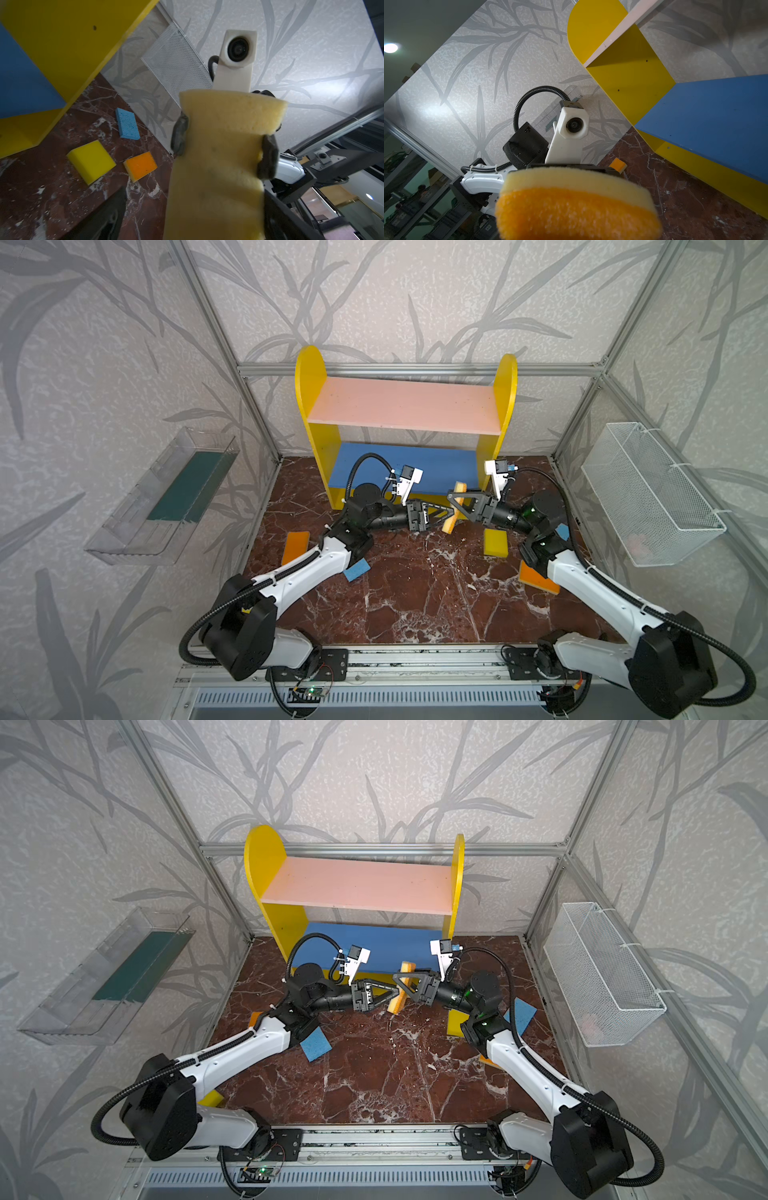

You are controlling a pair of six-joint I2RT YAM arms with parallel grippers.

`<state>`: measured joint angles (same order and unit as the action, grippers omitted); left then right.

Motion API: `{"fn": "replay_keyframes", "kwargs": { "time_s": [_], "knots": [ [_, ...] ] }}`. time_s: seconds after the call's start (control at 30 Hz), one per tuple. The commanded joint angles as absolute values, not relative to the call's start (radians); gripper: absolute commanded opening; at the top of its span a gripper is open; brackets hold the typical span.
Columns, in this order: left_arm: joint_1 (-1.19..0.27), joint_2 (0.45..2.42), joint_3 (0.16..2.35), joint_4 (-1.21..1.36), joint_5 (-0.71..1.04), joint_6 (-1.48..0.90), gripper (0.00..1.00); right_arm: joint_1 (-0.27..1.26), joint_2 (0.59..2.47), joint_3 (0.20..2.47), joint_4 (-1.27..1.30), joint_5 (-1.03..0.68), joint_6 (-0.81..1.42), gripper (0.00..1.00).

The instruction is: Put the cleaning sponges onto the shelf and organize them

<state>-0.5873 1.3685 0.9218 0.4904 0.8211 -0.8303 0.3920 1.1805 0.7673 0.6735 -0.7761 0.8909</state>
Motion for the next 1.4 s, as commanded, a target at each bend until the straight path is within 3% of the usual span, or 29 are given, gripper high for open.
{"fn": "replay_keyframes", "kwargs": {
  "time_s": [0.0,0.1,0.33,0.6,0.73,1.03,1.17,1.2,1.23,1.37],
  "knots": [
    [-0.573,1.253,0.942,0.141,0.584,-0.583,0.99,0.371,1.128,0.788,0.515,-0.648,0.815,0.50],
    [-0.613,1.199,0.963,-0.025,0.385,-0.437,0.99,0.370,1.109,0.797,0.360,-0.524,0.778,0.41],
    [-0.758,1.214,0.976,-0.086,0.114,-0.253,0.91,0.400,1.133,0.802,0.281,-0.409,0.808,0.42],
    [-0.847,1.288,1.009,0.001,0.015,-0.189,0.85,0.427,1.151,0.824,0.224,-0.323,0.825,0.50],
    [-0.850,1.349,1.043,0.034,0.019,-0.204,0.78,0.437,1.166,0.844,0.215,-0.318,0.832,0.50],
    [-0.847,1.443,1.124,0.080,0.065,-0.241,0.44,0.439,1.169,0.897,0.164,-0.321,0.826,0.51],
    [-0.845,1.476,1.137,0.108,0.064,-0.273,0.18,0.440,1.169,0.895,0.158,-0.321,0.821,0.53],
    [-0.845,1.478,1.133,0.118,0.062,-0.282,0.08,0.440,1.167,0.896,0.151,-0.321,0.818,0.55],
    [-0.845,1.479,1.128,0.130,0.057,-0.290,0.00,0.440,1.167,0.894,0.149,-0.321,0.815,0.58],
    [-0.843,1.473,1.109,0.146,0.059,-0.325,0.00,0.439,1.166,0.884,0.150,-0.319,0.802,0.82]
  ]
}}
